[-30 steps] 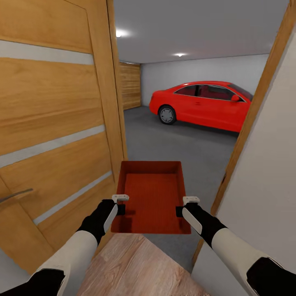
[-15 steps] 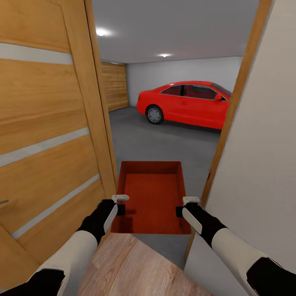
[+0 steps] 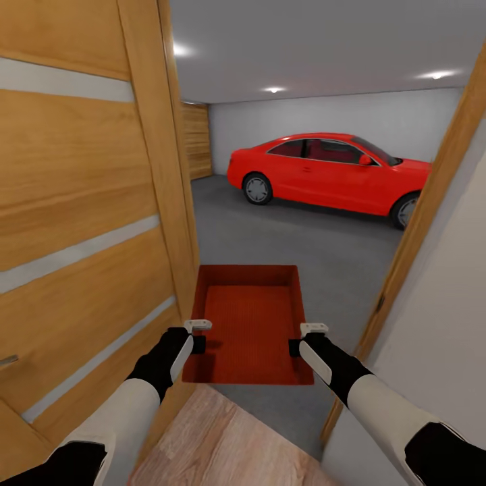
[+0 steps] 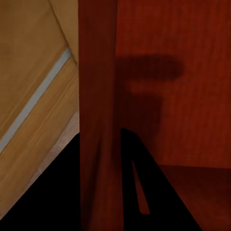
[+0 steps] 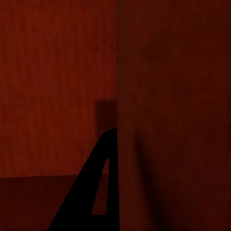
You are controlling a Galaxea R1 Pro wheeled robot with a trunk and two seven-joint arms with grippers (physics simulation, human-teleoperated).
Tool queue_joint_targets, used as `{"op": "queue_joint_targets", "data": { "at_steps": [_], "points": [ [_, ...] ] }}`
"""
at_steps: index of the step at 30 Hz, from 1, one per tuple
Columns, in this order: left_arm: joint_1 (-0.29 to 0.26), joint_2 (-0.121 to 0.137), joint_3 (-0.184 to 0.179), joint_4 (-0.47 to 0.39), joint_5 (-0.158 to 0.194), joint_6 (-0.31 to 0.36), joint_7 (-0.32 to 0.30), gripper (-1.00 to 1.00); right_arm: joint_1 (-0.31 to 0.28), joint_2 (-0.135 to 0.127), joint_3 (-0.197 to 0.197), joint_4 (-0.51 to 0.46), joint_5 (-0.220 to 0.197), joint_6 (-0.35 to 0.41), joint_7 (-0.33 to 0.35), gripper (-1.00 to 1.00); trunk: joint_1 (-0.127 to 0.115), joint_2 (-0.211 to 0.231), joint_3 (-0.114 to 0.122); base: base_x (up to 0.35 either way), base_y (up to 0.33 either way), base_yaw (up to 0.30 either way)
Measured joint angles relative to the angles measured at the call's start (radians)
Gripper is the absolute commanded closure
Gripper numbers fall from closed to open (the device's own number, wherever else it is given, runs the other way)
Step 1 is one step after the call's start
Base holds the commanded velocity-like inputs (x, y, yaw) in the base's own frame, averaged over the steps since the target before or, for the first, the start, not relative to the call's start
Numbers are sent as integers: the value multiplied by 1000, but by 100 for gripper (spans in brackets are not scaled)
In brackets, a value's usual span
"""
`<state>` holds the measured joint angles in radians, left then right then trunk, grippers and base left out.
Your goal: Move the two storage containers from the living room to the garage. In the garage, place one container on the floor and stack the other container on top of it (either order is fine).
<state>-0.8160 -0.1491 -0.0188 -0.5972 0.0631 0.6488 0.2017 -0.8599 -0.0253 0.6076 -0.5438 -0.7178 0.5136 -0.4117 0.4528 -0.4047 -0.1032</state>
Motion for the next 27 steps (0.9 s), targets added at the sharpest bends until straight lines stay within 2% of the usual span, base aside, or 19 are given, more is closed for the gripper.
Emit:
{"op": "queue_joint_targets", "data": {
  "at_steps": [9,27],
  "points": [
    [0,1,-1,0,1,-2,0,100,0,0,1,0,-1,-2,-1,100,0,0,0,151,137,-27],
    [0,1,-1,-1,1,-3,0,100,0,0,2,0,-1,-4,-1,100,0,0,0,2,2,-235]
  ]
}}
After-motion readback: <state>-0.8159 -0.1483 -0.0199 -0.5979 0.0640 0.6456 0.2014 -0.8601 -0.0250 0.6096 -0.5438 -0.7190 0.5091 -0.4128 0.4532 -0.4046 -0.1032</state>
